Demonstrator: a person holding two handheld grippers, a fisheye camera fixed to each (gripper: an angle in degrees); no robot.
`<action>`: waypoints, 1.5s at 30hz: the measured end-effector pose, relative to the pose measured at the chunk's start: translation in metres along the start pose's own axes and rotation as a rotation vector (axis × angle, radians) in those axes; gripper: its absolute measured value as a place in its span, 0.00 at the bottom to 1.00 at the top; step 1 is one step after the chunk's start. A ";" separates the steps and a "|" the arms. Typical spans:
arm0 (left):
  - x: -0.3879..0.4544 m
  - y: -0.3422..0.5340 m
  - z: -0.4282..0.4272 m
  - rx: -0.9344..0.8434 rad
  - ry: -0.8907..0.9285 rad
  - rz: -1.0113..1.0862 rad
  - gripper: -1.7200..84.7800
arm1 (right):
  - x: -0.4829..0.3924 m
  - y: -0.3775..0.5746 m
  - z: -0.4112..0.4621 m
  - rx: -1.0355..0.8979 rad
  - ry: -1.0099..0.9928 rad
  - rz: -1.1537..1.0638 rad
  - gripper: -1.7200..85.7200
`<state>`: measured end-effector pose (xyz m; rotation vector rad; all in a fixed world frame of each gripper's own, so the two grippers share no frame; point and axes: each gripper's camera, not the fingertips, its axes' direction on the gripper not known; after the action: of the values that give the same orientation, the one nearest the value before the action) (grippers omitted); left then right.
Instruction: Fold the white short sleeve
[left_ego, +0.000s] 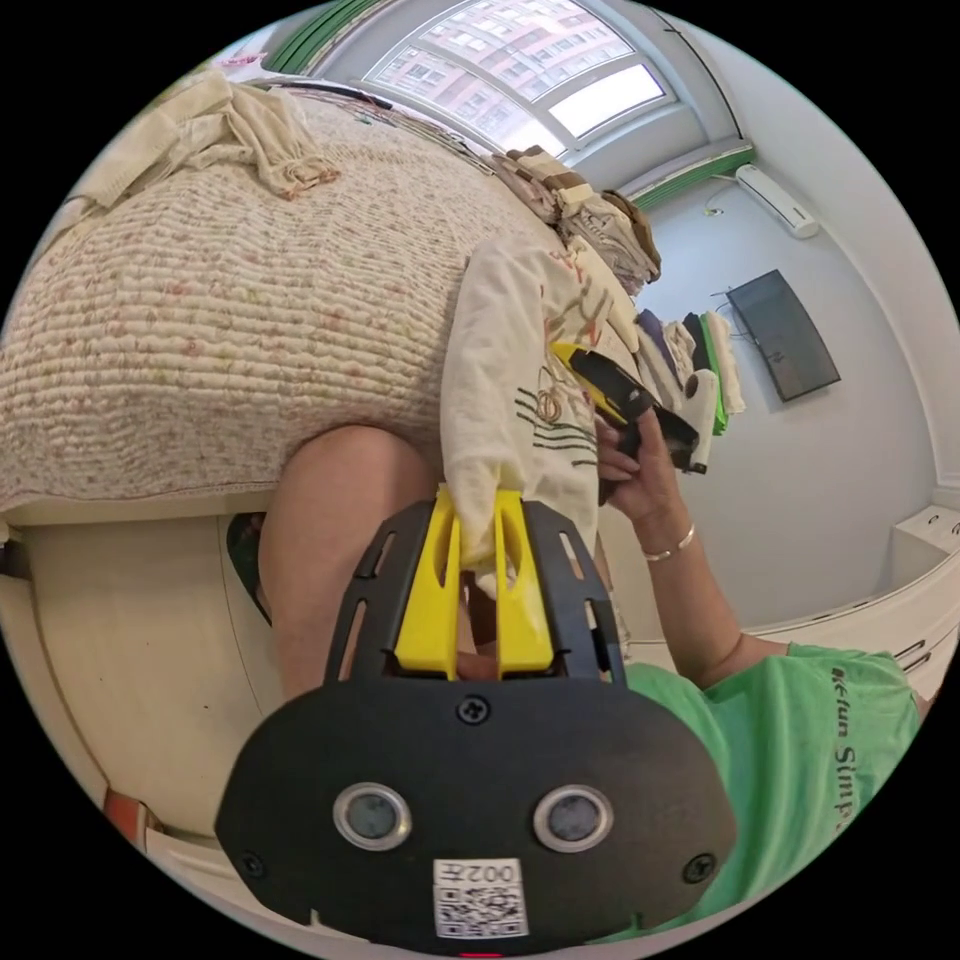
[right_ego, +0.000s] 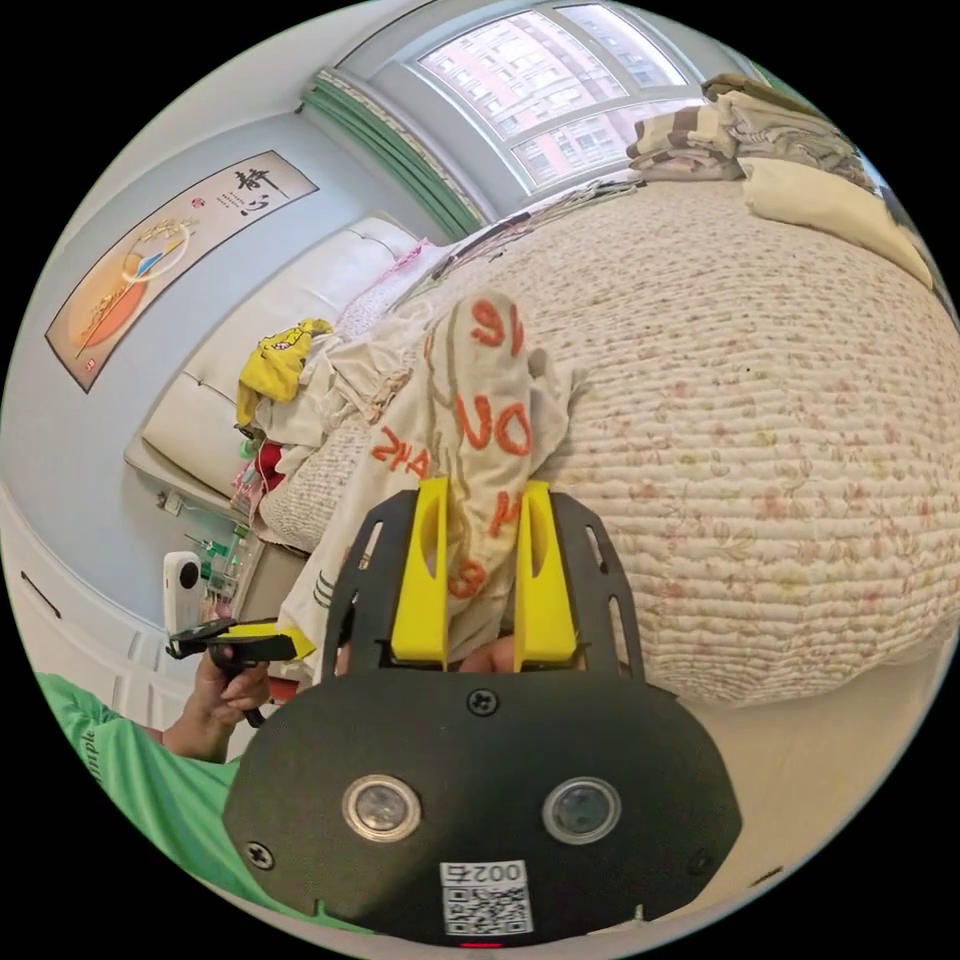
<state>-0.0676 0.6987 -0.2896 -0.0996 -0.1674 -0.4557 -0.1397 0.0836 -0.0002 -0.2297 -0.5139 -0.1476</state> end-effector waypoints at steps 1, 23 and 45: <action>0.002 0.002 0.003 0.001 -0.004 0.005 0.04 | -0.005 -0.002 -0.003 -0.002 0.033 -0.043 0.12; 0.271 0.012 0.129 0.099 0.074 0.712 0.07 | 0.019 -0.011 -0.297 0.344 0.500 -0.299 0.09; 0.672 -0.159 0.449 0.354 0.200 0.817 0.04 | 0.279 -0.235 -0.565 0.231 1.037 -0.093 0.12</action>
<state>0.3941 0.3274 0.2835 0.2232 0.0001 0.3818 0.3195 -0.3092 -0.2960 0.1119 0.4910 -0.2699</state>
